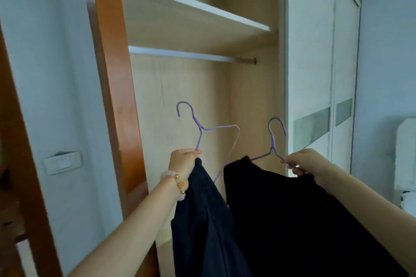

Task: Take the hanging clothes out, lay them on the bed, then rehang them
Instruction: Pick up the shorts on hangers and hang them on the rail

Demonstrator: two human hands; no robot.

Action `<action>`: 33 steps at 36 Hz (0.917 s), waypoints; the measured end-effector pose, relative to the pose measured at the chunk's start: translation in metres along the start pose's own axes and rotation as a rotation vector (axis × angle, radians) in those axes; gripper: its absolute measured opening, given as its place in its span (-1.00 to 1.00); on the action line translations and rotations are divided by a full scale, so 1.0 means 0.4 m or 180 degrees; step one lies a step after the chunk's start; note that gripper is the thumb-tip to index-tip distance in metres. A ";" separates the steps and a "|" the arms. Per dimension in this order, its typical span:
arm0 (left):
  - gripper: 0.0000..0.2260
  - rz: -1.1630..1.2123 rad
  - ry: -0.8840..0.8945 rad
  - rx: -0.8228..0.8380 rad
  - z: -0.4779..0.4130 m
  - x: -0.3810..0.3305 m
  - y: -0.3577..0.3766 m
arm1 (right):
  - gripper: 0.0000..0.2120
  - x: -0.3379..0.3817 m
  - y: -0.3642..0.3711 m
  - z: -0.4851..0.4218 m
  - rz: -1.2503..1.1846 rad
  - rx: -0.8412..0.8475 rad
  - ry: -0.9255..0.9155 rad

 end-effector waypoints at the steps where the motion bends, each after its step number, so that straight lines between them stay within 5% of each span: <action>1: -0.78 0.0067 0.0002 -0.0054 -0.029 -0.003 0.010 | -0.89 0.000 0.002 -0.020 -0.0007 -0.0043 -0.0009; 10: -0.87 0.0393 0.0120 -0.0367 -0.206 0.003 0.069 | -0.88 0.030 0.047 -0.205 -0.0186 -0.0129 0.0032; 25: -0.62 0.0306 0.0704 -0.1005 -0.389 -0.013 0.022 | -0.78 0.258 0.213 -0.475 -0.0871 0.0831 -0.0382; 33: -0.70 0.0030 0.0893 -0.1513 -0.501 -0.047 -0.015 | -0.76 0.360 0.308 -0.658 -0.0648 0.1731 -0.0526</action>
Point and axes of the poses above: each hand's wrist, its own z-axis away from the middle knuckle, its own y-axis out of the palm, x = y × z, the point moved 7 cm from there along -z, towards the middle knuckle, and after that the axes turned 5 degrees about z, right-handed, at the moved point
